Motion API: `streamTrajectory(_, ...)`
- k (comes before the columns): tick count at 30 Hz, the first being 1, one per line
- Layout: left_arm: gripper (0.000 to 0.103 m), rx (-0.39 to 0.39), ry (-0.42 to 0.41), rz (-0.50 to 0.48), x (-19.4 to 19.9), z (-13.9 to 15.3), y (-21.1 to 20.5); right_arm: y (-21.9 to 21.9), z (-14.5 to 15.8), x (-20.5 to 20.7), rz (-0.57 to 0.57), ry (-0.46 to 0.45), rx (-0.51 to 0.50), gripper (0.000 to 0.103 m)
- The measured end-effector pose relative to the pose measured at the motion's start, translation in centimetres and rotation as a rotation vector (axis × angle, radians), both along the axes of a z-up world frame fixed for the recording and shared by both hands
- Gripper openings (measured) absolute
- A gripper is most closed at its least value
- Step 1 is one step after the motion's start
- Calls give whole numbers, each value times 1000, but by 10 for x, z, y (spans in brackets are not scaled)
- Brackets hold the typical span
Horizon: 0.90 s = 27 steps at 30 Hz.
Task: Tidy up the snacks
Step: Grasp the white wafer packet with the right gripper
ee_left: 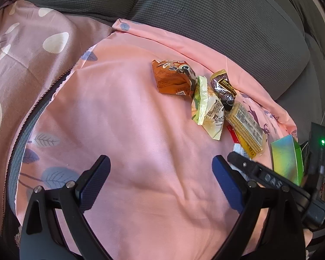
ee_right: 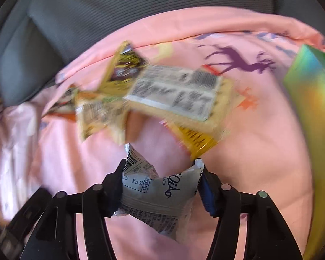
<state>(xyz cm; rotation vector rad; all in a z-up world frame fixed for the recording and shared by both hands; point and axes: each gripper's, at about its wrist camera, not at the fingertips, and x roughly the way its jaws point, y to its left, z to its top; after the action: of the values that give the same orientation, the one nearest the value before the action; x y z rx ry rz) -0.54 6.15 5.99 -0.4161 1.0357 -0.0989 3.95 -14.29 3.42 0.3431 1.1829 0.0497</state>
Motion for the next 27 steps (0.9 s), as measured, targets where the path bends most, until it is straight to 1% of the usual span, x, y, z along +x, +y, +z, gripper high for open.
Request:
streamTrajectory(2,94,2,-2,1,0,0,1,6,-1,-4,72,6,39,59)
streamTrajectory(3,95,3,-4,3,0,1,2,12,0,-8,121,6,35,59)
streamTrajectory(7,95,3,-11,18,-2,2,8,29,3,-15,251,-13,32,60)
streamTrajectory(8,95,1,-12,19,-2,2,9,32,6,-16,275,-27,33,64)
streamTrajectory(9,95,-1,-12,20,-2,3,9,34,11,-19,286,-44,28,71)
streamTrajectory(11,95,-5,-13,18,-2,3,10,35,23,-27,282,-87,6,78)
streamTrajectory(13,95,-14,-13,10,-3,3,8,29,36,-33,255,-127,-9,78)
streamTrajectory(14,95,-23,-12,2,-3,3,8,23,41,-35,237,-140,-1,78)
streamTrajectory(17,93,-48,-3,-49,-3,2,-1,-2,52,-41,151,-185,71,78)
streamTrajectory(19,87,-59,-2,-98,-4,2,-10,-12,53,-41,112,-202,112,78)
streamTrajectory(20,87,-68,0,-122,-4,1,-15,-16,50,-40,95,-197,134,78)
streamTrajectory(22,80,-85,3,-165,-5,-1,-26,-22,43,-38,72,-164,171,78)
streamTrajectory(23,79,-88,2,-182,-6,-1,-31,-22,39,-36,66,-149,196,78)
streamTrajectory(24,78,-87,0,-201,-7,-2,-36,-23,32,-34,63,-127,232,78)
streamTrajectory(27,74,-76,-12,-260,-9,-4,-51,-22,19,-29,58,-86,287,78)
